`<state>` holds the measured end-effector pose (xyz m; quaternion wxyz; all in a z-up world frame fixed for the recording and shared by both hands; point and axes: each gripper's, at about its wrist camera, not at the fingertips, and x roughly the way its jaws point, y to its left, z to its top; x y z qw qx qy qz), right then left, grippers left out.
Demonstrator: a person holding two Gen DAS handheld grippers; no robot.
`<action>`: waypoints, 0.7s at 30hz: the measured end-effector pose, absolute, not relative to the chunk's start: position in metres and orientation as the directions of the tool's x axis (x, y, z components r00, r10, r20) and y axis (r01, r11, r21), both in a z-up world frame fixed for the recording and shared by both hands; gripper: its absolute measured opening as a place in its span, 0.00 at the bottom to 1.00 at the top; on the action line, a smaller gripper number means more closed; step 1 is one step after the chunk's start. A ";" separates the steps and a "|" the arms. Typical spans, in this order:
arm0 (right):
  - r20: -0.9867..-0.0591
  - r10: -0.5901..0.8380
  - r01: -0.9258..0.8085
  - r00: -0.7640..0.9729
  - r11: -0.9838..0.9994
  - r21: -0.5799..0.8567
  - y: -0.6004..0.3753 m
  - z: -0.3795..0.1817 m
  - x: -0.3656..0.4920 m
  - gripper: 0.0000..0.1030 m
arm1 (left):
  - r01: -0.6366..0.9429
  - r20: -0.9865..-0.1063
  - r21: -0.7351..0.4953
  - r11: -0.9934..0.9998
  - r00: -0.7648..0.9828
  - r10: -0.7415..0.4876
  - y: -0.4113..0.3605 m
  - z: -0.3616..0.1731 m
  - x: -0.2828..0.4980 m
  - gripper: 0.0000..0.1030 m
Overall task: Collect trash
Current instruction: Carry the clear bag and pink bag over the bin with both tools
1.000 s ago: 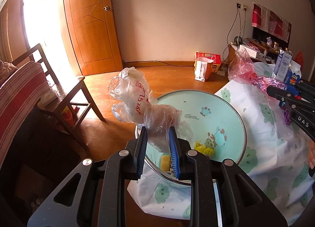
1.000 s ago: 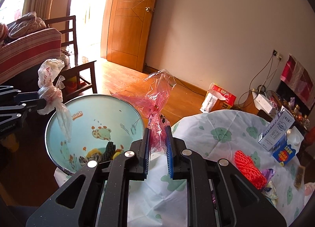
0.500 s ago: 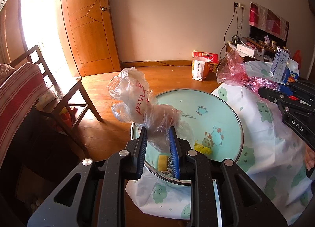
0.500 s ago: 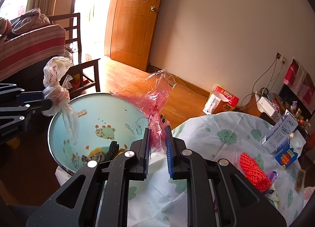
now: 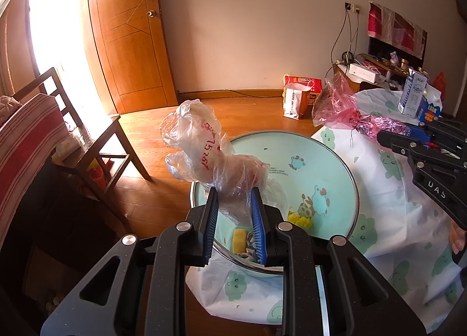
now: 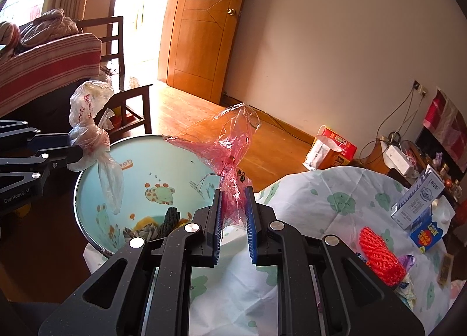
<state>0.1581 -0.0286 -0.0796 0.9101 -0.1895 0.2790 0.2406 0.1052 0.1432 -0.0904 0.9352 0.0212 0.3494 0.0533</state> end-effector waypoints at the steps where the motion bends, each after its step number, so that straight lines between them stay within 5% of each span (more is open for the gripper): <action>1: -0.599 0.332 -0.544 0.728 0.812 -0.210 -0.028 -0.080 0.158 0.15 | -0.085 -0.651 0.077 0.993 0.750 0.115 0.143 -0.091 0.105 0.22; 21: -0.601 0.342 -0.561 0.722 0.798 -0.220 -0.021 -0.079 0.155 0.15 | -0.083 -0.651 0.071 0.994 0.751 0.109 0.142 -0.089 0.106 0.22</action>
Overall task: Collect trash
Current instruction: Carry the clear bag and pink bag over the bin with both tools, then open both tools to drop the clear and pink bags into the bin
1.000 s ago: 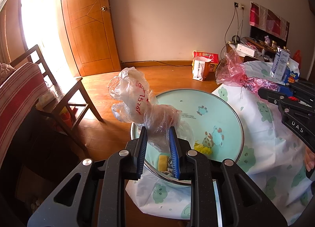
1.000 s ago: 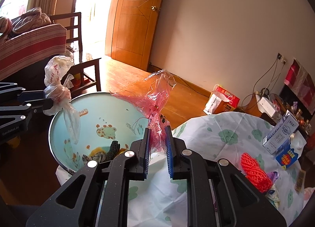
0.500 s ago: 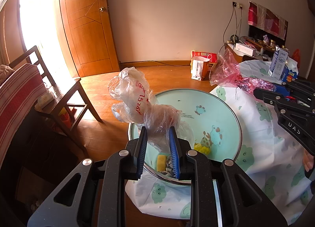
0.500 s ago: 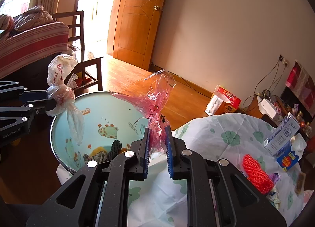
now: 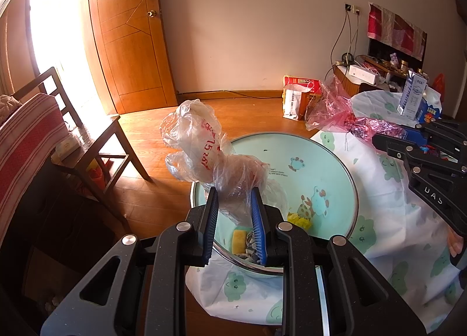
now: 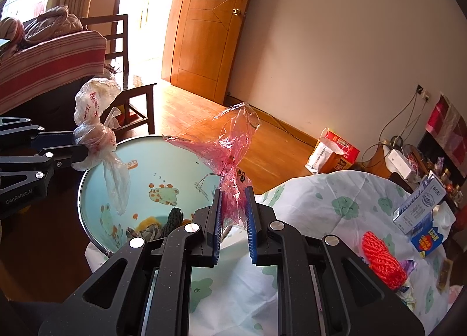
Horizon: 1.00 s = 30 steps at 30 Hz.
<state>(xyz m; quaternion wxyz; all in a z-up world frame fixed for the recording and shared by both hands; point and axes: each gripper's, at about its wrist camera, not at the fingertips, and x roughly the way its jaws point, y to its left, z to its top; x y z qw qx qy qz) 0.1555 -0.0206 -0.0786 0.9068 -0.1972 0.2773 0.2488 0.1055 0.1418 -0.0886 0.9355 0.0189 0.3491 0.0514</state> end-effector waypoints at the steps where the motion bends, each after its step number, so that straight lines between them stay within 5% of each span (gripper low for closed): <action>1: -0.601 0.342 -0.561 0.722 0.798 -0.219 -0.020 -0.079 0.155 0.15 | -0.083 -0.651 0.071 0.994 0.751 0.109 0.142 -0.088 0.106 0.22; 17: -0.625 0.360 -0.600 0.693 0.769 -0.223 -0.012 -0.084 0.154 0.21 | -0.068 -0.653 0.054 0.996 0.752 0.087 0.141 -0.089 0.108 0.26; 20: -0.631 0.368 -0.604 0.682 0.770 -0.203 -0.013 -0.086 0.156 0.36 | -0.070 -0.649 0.048 0.996 0.757 0.084 0.140 -0.089 0.107 0.39; 26: -0.627 0.371 -0.599 0.685 0.777 -0.194 -0.015 -0.087 0.154 0.48 | -0.078 -0.641 0.048 0.996 0.762 0.090 0.137 -0.089 0.106 0.57; 28: -0.624 0.371 -0.595 0.688 0.781 -0.191 -0.017 -0.087 0.153 0.52 | -0.092 -0.638 0.050 0.994 0.763 0.103 0.138 -0.089 0.106 0.71; 30: -0.617 0.367 -0.587 0.696 0.786 -0.194 -0.022 -0.087 0.150 0.56 | -0.094 -0.639 0.048 0.994 0.763 0.103 0.137 -0.089 0.106 0.72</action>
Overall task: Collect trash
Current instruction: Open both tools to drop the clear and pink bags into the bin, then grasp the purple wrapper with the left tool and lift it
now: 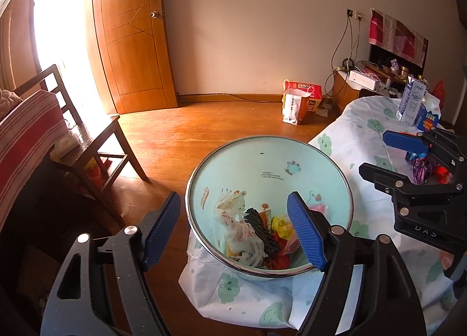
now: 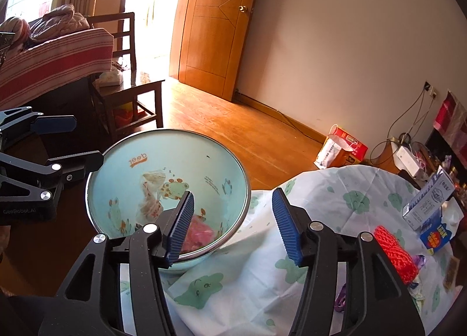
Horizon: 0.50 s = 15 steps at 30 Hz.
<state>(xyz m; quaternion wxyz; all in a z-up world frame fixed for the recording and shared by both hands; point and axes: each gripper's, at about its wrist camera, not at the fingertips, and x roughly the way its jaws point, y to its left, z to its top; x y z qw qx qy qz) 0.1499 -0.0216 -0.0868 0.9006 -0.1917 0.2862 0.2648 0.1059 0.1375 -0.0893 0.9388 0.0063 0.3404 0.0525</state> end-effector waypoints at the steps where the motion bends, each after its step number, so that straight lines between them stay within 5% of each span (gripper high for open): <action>1: -0.615 0.363 -0.582 0.700 0.789 -0.196 -0.025 -0.087 0.148 0.58 | -0.094 -0.640 0.049 0.994 0.762 0.103 0.137 -0.090 0.106 0.75; 3: -0.614 0.352 -0.570 0.706 0.797 -0.199 -0.032 -0.087 0.145 0.58 | -0.107 -0.638 0.050 0.993 0.761 0.114 0.137 -0.091 0.105 0.83; 15: -0.602 0.205 -0.390 0.772 0.900 -0.193 -0.149 -0.081 0.110 0.71 | -0.020 -0.676 0.067 0.998 0.734 0.060 0.086 -0.114 0.113 0.94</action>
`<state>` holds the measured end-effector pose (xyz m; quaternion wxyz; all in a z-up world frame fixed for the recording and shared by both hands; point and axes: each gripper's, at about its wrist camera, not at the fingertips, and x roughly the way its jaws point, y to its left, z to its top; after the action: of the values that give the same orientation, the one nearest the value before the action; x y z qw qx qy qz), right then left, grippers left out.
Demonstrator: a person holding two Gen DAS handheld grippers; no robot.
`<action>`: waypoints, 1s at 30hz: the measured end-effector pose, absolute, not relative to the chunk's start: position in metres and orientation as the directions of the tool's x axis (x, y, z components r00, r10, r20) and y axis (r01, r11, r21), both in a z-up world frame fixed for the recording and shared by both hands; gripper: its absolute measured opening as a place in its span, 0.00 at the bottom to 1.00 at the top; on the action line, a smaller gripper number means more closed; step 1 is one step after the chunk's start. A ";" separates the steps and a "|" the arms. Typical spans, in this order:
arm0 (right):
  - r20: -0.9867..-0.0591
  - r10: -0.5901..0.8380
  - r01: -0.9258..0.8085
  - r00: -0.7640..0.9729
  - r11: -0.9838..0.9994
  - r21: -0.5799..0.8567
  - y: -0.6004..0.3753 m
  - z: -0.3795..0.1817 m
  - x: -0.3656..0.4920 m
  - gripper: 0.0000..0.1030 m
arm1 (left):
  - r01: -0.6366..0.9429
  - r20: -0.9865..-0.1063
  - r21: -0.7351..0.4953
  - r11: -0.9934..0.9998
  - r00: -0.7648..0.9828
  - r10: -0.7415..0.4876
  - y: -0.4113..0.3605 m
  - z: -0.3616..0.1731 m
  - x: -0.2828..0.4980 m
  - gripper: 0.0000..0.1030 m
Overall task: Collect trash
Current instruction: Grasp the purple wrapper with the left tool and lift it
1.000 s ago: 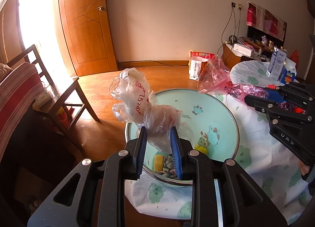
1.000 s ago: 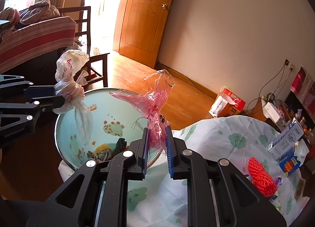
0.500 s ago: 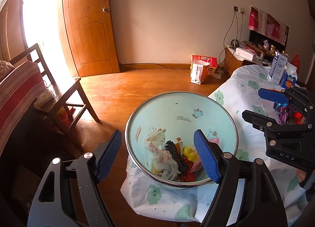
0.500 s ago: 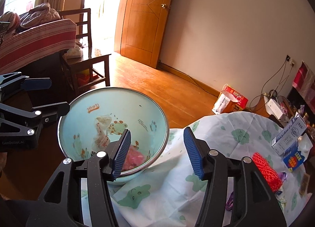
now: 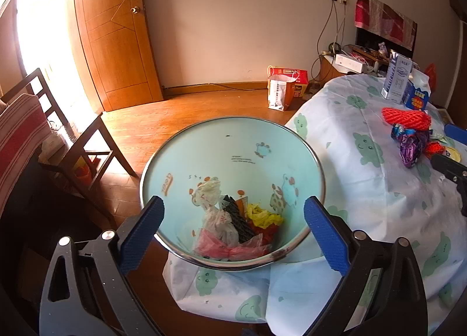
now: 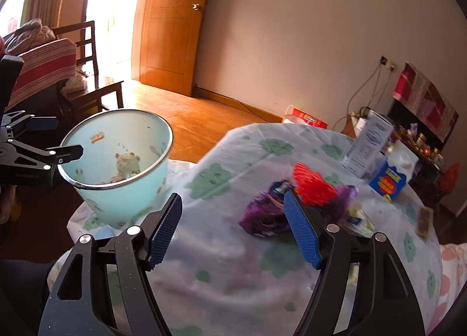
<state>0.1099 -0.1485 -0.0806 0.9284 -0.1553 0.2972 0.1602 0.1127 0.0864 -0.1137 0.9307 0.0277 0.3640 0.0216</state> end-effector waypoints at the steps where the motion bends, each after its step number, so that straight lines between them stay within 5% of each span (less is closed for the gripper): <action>1: -0.600 0.182 -0.359 0.779 0.914 -0.189 -0.165 -0.081 0.106 0.72 | -0.006 -0.676 0.071 0.997 0.735 0.052 0.078 -0.114 0.114 0.94; 20: -0.611 -0.107 0.064 0.784 0.994 -0.092 -0.373 -0.102 0.073 0.74 | 0.294 -0.670 0.071 0.953 0.722 -0.173 -0.108 -0.118 0.159 0.93; 27: -0.592 -0.100 0.079 0.800 0.995 -0.061 -0.384 -0.103 0.068 0.80 | 0.360 -0.713 0.048 0.932 0.666 -0.221 -0.137 -0.130 0.184 0.57; 28: -0.591 -0.096 0.077 0.801 0.995 -0.057 -0.385 -0.103 0.068 0.80 | 0.375 -0.726 0.035 0.926 0.646 -0.235 -0.139 -0.132 0.186 0.35; 30: -0.590 -0.092 0.074 0.802 0.996 -0.054 -0.384 -0.104 0.068 0.80 | 0.399 -0.726 0.032 0.916 0.640 -0.254 -0.143 -0.132 0.184 0.27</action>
<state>0.0682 -0.3841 -0.1038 0.9491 -0.0143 0.3117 -0.0438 0.1845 -0.1431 -0.1323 0.9005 0.0949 0.3838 -0.1812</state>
